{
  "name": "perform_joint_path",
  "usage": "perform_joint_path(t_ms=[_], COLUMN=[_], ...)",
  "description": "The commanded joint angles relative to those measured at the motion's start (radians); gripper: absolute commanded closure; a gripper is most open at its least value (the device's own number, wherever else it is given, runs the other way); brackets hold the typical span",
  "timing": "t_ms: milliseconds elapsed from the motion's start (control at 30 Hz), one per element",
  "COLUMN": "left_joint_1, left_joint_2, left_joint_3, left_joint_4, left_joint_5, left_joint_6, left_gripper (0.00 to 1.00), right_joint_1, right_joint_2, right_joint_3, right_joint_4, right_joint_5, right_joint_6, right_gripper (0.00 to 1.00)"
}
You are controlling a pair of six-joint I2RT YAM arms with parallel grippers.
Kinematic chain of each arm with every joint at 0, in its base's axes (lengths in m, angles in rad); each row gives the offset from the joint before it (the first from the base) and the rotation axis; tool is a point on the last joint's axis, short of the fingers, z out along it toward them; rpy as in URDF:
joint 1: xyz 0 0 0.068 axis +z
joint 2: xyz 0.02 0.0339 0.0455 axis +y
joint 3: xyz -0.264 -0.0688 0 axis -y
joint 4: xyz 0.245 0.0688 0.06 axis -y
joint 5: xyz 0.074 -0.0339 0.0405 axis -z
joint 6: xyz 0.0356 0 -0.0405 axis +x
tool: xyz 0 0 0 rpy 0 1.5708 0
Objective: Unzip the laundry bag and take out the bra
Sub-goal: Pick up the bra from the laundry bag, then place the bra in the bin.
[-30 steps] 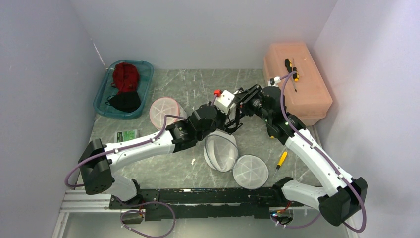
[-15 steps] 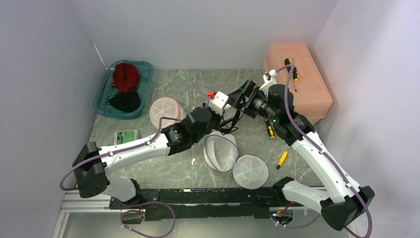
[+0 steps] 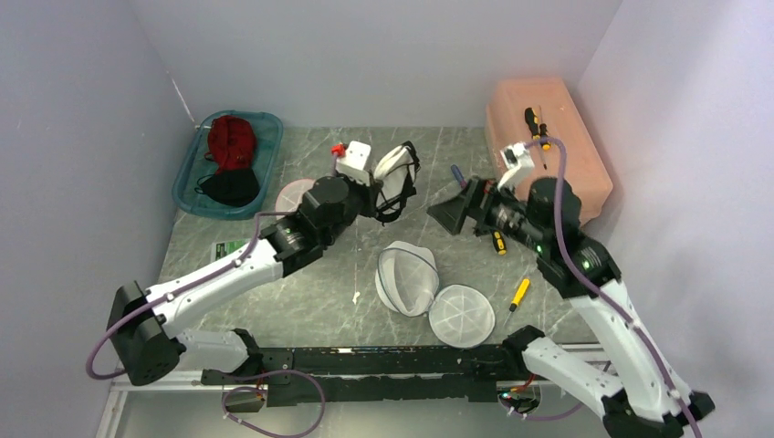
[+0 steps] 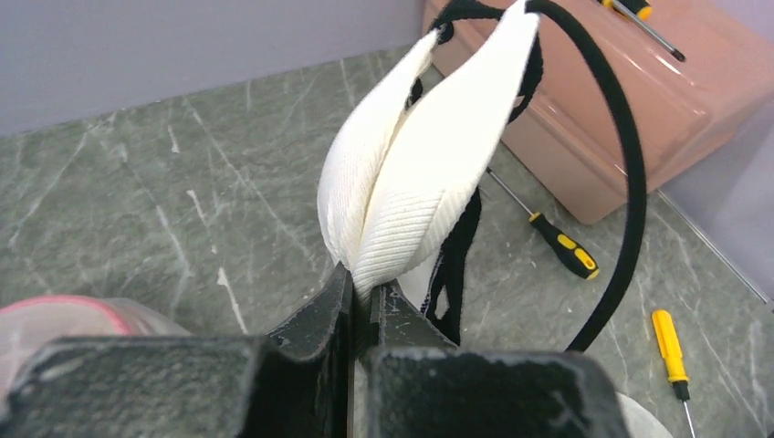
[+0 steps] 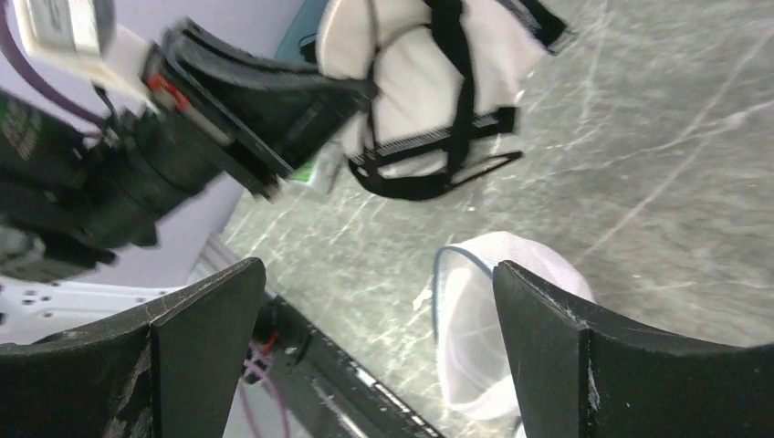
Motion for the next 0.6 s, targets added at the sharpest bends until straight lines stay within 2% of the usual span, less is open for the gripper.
perform_joint_path(t_ms=[0,100,233,333,400,567], left_joint_1=[0.131,0.313,0.536,0.691,0.834,1.109], left_joint_2=[-0.075,-0.081,-0.057,-0.039,-0.017,0.097], left_joint_3=[0.040,0.094,0.171,0.191,0.187,0.197], left_joint_4=[-0.087,-0.217,-0.313,-0.316,-0.300,-0.244], left_joint_5=[0.082,0.205,0.363,0.458,0.527,0.661], left_joint_6=[-0.119,-0.257,-0.347,-0.428,-0.497,-0.596], left_gripper=[0.97,0.97,0.97,0.97,0.97,0.97], right_joint_1=[0.000,0.001,0.000,0.001,0.000,0.002], right_joint_2=[-0.227,-0.383,-0.486,-0.563,-0.598,-0.598], right_joint_3=[-0.161,-0.327,-0.482,-0.596,-0.666,-0.732], right_joint_4=[0.114,0.233,0.271,0.329,0.372,0.382], right_joint_5=[0.126,0.102,0.082,0.056,0.033,0.011], right_joint_6=[-0.076,-0.062,-0.026,0.031,0.057,0.048], right_gripper=[0.00,0.00,0.00,0.00,0.00,0.01])
